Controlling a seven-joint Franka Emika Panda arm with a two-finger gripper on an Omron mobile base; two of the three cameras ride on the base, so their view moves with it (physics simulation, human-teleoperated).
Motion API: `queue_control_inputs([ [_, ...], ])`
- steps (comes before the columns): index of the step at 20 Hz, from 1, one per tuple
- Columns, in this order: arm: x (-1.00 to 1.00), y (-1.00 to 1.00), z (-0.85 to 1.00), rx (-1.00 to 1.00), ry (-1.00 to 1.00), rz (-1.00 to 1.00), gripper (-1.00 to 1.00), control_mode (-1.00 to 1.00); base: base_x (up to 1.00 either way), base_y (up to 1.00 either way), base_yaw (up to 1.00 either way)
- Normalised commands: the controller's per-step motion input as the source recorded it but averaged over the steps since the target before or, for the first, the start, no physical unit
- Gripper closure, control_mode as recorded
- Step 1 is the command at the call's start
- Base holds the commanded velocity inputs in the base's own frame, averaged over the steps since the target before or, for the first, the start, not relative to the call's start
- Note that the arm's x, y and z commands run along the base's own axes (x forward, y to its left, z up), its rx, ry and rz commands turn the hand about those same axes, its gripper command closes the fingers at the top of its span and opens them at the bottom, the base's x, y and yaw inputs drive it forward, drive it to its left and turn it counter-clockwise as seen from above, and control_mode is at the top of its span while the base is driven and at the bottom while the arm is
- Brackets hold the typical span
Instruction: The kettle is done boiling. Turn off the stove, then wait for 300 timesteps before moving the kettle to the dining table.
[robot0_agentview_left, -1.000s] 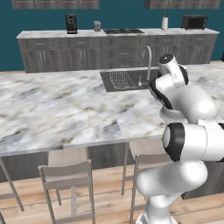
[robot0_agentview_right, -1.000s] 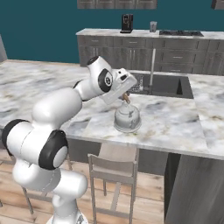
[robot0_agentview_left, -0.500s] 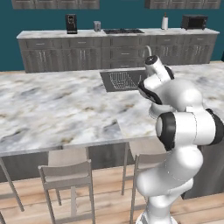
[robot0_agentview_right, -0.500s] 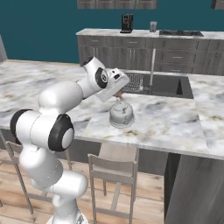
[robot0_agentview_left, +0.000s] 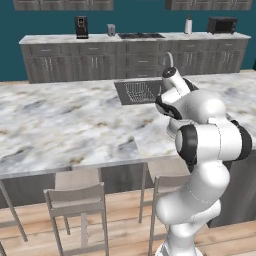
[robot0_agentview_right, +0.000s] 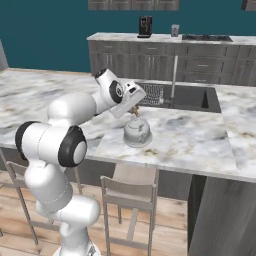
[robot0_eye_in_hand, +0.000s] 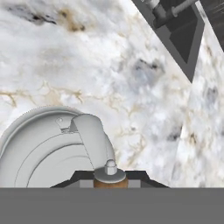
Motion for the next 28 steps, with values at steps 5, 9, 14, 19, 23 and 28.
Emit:
queue_control_inputs([
  [5, 0.22, 0.0, -0.16, 0.0, 0.0, 0.06, 1.0, -1.0, 0.0, 0.0, 0.0],
  [9, 0.27, 0.01, -0.19, 0.0, 0.0, 0.04, 1.0, -1.0, 0.0, 0.0, 0.0],
  [14, 0.24, 0.03, -0.15, 0.0, 0.0, 0.04, 1.0, -1.0, 0.0, 0.0, 0.0],
  [19, 0.26, 0.06, -0.06, 0.0, 0.0, 0.03, 1.0, -1.0, 0.0, 0.0, 0.0],
  [23, 0.25, 0.05, -0.06, 0.0, 0.0, 0.03, 1.0, -1.0, 0.0, 0.0, 0.0],
  [28, 0.25, 0.03, -0.07, 0.0, 0.01, 0.04, 1.0, -1.0, 0.0, 0.0, 0.0],
])
